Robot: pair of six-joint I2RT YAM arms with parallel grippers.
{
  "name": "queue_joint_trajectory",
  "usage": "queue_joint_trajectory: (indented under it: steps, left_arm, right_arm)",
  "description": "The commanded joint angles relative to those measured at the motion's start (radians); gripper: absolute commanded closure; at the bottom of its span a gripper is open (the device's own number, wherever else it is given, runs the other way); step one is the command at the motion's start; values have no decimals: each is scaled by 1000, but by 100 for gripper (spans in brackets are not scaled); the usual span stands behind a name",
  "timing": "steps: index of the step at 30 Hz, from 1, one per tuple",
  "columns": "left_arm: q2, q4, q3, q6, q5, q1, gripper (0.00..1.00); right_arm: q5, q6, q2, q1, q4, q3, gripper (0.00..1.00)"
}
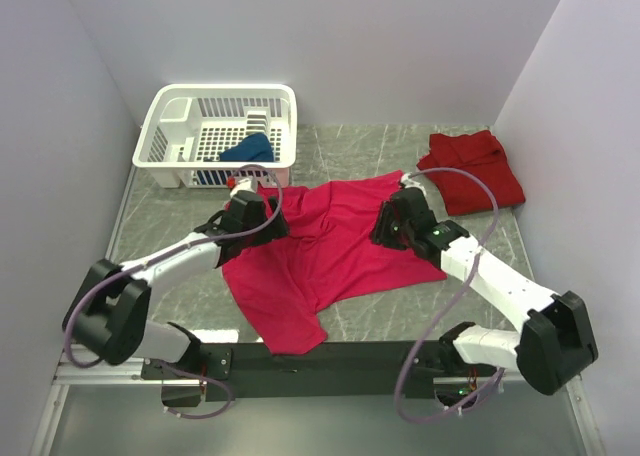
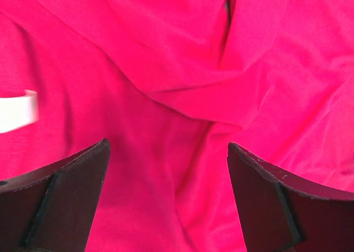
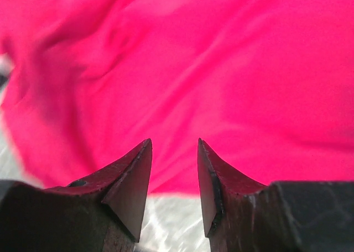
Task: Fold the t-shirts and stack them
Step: Flatten the tshirt out
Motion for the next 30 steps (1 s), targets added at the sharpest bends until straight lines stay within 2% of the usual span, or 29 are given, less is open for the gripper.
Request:
queue_joint_trajectory:
  steps: [1, 5, 15, 22, 30]
  left_arm:
    - [63, 98, 23, -7, 74, -9, 7]
    - [121, 176, -2, -10, 125, -9, 7]
    - [154, 193, -92, 2, 139, 11, 6]
    - [123, 214, -180, 4, 151, 46, 6]
    - [45, 191, -255, 8, 151, 89, 6]
  right_arm:
    - [50, -48, 42, -96, 79, -43, 54]
    - [60, -27, 130, -121, 105, -80, 56]
    - [50, 115, 217, -80, 108, -184, 59]
    - [54, 164, 248, 46, -8, -175, 59]
    - [85, 257, 162, 149, -206, -201, 58]
